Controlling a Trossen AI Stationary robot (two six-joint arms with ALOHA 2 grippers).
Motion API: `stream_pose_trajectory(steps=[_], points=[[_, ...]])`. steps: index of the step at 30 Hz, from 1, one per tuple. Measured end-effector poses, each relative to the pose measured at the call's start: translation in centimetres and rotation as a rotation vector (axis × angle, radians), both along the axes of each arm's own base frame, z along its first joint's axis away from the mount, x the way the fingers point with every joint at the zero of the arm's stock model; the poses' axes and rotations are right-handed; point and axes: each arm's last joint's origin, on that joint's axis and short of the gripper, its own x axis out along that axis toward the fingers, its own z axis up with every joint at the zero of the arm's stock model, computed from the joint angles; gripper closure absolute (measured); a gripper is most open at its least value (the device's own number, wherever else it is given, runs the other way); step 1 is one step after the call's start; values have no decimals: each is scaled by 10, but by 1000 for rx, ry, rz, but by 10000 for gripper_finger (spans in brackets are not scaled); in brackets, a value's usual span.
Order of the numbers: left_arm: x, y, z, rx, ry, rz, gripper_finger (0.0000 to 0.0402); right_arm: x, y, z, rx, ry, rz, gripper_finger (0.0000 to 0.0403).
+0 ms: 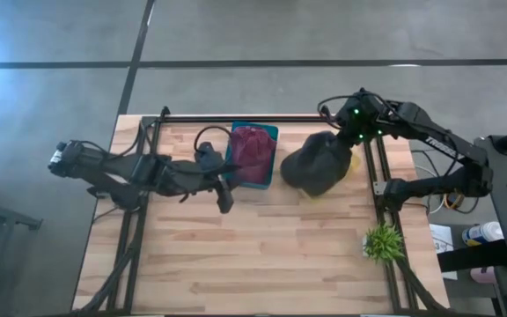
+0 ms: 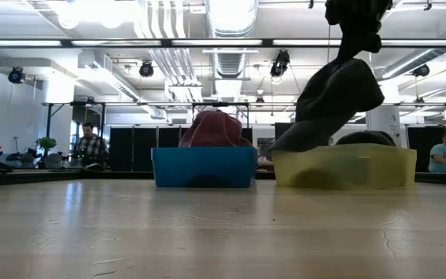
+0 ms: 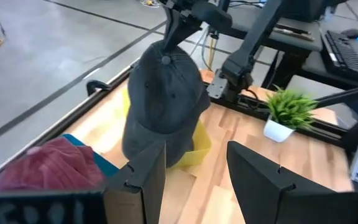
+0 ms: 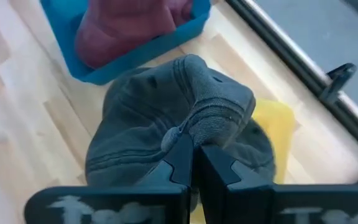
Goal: Pick & Place hat
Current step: Put the black cap into the yellow bin
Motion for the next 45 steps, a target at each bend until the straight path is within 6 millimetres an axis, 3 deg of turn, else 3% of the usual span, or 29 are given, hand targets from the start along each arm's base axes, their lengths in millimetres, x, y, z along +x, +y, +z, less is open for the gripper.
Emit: stream_pose_trajectory(steps=[11,18,29,34,45], points=[[3,18,0,6,2,64,236,-7,-10,-3,-90,108,9,394],[3,18,0,-13,-2,54,236,-11,-11,-13,-108,302,65,394],[3,18,0,-55,-18,69,236,2,-20,-27,-112,413,164,394],[3,18,0,-69,-24,75,236,12,-13,-35,-35,432,245,394],[5,17,7,-98,-104,79,236,4,16,-17,-76,321,280,394]])
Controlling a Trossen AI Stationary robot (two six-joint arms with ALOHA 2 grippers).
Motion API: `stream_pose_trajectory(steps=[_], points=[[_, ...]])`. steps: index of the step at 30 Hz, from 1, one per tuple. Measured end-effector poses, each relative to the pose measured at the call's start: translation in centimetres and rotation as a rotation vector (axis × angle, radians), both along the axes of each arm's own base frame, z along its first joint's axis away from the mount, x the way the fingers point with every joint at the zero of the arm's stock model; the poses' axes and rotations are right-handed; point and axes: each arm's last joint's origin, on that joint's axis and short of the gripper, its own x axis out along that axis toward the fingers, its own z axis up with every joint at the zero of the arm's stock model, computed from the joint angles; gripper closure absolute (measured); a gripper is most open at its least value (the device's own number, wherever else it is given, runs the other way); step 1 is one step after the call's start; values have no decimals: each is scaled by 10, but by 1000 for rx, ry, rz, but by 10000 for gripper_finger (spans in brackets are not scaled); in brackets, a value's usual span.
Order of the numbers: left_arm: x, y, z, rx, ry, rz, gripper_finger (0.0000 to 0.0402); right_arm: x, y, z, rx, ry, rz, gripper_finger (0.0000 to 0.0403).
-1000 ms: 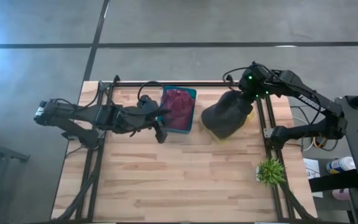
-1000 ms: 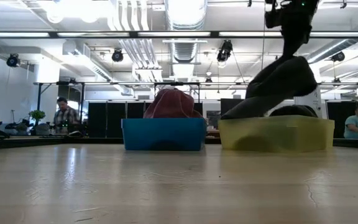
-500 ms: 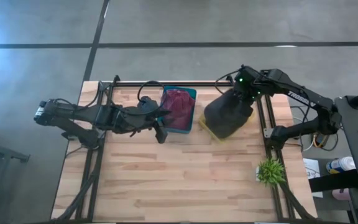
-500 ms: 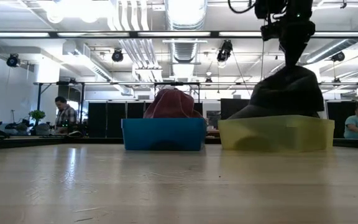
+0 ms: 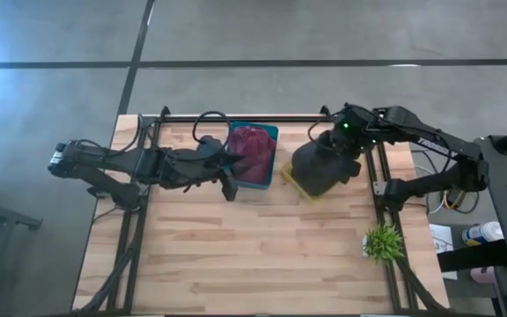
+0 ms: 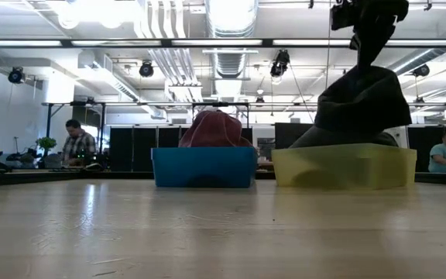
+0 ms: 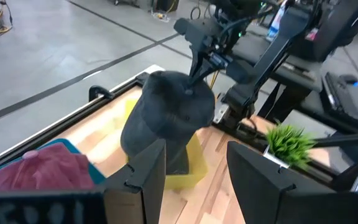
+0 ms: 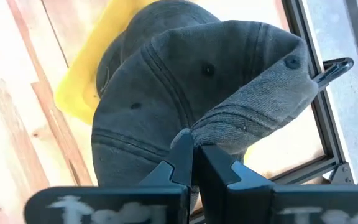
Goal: Pick & Place hat
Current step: Put the black cap into the yellow bin
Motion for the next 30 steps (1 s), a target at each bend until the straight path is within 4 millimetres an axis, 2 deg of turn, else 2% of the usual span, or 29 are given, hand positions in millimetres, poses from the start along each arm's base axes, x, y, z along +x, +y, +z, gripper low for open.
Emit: stream_pose_trajectory(steps=[7,16,24,30], points=[[1,0,4,-8,-45,0,236,-6,4,5,-7,-24,-5,394],[1,0,4,-8,-47,0,236,-7,16,7,-9,-32,70,394],[1,0,5,-3,-51,-2,236,-7,14,19,-138,-136,125,394],[2,1,5,46,-37,-12,236,-6,12,11,-6,-101,104,394]])
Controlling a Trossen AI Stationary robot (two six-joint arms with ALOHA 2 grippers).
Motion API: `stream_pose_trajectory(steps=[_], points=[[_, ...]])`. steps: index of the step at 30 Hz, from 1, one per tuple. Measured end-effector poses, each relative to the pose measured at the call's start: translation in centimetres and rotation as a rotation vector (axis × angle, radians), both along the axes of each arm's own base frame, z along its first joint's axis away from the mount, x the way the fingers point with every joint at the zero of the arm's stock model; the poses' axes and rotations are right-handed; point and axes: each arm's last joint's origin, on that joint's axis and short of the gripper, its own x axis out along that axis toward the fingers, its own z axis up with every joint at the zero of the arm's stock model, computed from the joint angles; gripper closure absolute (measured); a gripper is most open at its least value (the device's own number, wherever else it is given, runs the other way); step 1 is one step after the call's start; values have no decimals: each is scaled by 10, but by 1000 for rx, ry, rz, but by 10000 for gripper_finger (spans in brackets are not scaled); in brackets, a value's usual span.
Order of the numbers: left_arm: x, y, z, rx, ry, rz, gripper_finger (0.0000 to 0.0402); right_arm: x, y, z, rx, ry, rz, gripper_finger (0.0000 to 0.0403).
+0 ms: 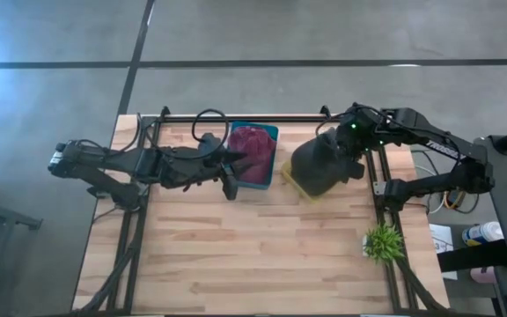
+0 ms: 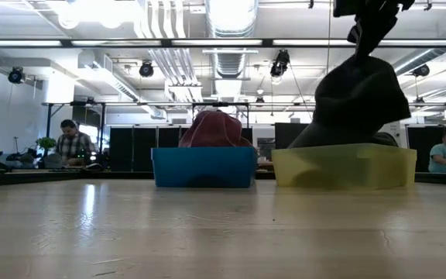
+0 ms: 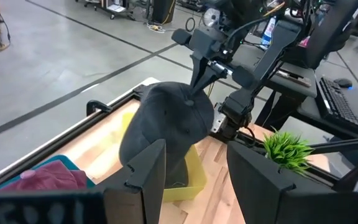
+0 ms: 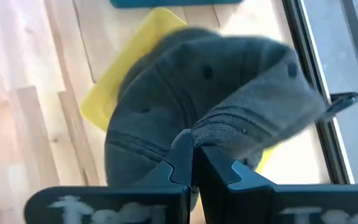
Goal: Pick & Place hat
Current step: Put the black cap into the yellow bin
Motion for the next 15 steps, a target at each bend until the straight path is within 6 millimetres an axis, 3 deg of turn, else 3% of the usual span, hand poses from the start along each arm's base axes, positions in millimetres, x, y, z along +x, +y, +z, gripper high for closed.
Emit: stream_pose_trajectory(steps=[15], points=[[0,4,0,34,14,5,236,1,4,19,2,-136,21,394]])
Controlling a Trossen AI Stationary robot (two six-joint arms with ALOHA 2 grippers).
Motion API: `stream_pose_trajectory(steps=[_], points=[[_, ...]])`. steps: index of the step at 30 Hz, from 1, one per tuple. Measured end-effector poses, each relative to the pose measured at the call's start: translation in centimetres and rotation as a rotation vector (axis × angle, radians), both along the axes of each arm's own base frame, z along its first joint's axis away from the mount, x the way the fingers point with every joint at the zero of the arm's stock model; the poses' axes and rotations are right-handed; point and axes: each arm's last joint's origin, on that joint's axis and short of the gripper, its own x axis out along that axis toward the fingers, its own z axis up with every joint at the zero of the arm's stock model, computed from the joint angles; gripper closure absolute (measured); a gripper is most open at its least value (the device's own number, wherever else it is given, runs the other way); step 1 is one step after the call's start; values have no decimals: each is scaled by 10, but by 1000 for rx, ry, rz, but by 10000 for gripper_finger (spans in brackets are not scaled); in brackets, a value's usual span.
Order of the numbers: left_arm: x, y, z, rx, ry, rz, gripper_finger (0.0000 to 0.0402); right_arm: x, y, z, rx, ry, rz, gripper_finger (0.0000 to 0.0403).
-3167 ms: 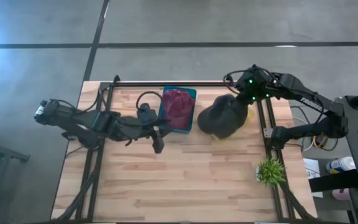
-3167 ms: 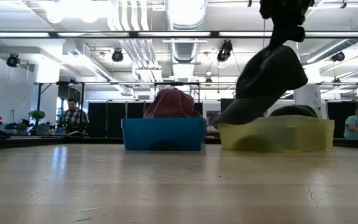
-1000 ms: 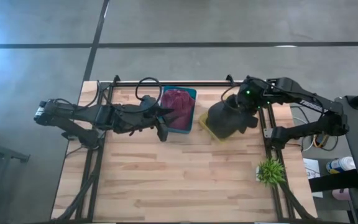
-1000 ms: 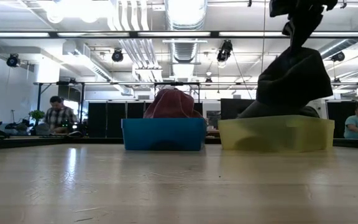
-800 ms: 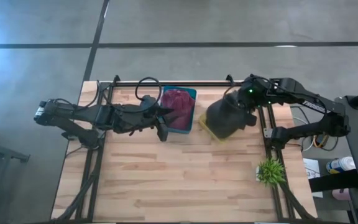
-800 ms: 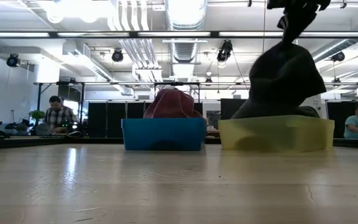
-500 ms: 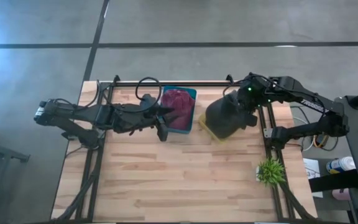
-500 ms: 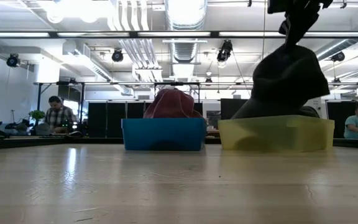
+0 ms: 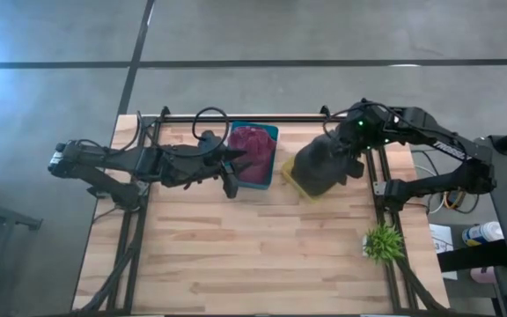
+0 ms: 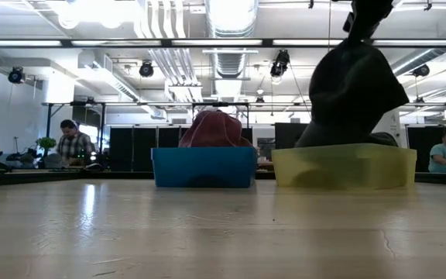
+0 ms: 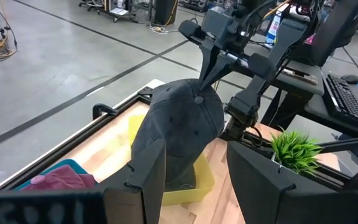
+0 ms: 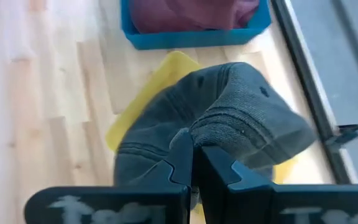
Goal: Pick & Place hat
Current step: Put the black cap into the yellow bin
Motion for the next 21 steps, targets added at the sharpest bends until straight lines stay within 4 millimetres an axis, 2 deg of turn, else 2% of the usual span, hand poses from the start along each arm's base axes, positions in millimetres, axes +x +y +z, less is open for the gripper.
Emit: stream_pose_trajectory(steps=[5,14,21], points=[[0,0,0,0,0,0,236,1,4,2,62,-32,6,394],[0,0,0,-18,-7,4,236,-3,9,20,60,-94,16,394],[0,0,0,-20,-8,5,236,5,6,3,92,-30,15,394]])
